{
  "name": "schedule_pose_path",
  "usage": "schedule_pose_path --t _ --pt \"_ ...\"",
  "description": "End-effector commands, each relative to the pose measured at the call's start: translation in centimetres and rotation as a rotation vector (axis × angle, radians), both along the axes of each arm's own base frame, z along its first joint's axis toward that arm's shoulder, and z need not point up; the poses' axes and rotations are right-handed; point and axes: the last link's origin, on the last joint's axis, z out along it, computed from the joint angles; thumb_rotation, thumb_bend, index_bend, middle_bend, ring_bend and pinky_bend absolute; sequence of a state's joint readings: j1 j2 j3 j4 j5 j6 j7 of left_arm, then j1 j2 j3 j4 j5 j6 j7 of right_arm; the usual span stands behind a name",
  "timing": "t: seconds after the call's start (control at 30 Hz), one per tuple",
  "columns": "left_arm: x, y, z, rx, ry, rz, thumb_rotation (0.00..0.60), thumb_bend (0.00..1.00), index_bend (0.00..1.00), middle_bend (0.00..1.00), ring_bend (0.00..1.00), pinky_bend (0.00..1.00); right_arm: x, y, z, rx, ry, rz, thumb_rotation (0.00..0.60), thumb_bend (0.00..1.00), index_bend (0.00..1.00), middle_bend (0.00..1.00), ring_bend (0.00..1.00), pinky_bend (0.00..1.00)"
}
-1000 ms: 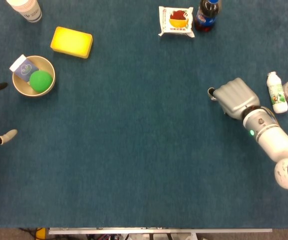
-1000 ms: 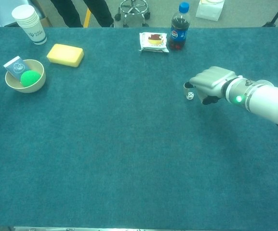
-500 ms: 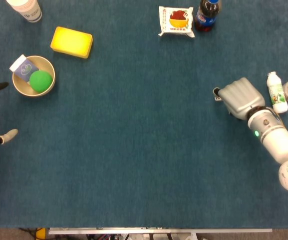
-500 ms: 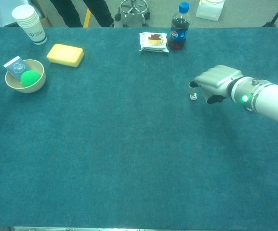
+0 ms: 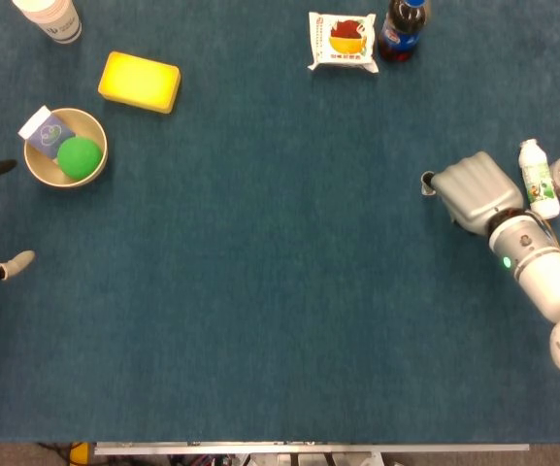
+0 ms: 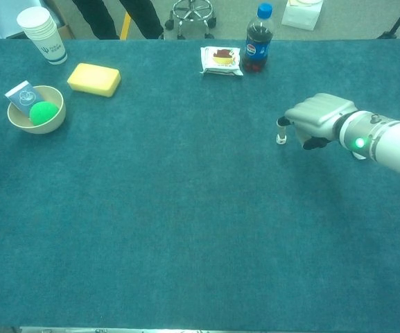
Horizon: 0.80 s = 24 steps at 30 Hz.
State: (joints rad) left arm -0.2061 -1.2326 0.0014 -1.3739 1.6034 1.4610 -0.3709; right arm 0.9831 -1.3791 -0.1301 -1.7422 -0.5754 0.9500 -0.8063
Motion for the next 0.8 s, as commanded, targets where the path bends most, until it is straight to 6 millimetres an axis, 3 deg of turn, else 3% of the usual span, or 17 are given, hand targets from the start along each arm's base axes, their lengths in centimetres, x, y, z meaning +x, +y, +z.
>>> schedule_pose_path --t 0.03,0.8 --pt "-0.01 -0.02 -0.01 0.000 0.000 0.000 0.600 0.00 0.15 0.00 0.00 0.04 -0.01 0.14 0.13 -0.002 -0.004 0.002 0.600 1.00 0.32 1.00 1.00 1.00" --pt "-0.06 -0.05 -0.10 -0.003 0.000 0.002 0.600 0.00 0.15 0.01 0.00 0.04 -0.61 0.36 -0.27 0.012 -0.012 -0.011 0.600 1.00 0.33 1.00 1.00 1.00"
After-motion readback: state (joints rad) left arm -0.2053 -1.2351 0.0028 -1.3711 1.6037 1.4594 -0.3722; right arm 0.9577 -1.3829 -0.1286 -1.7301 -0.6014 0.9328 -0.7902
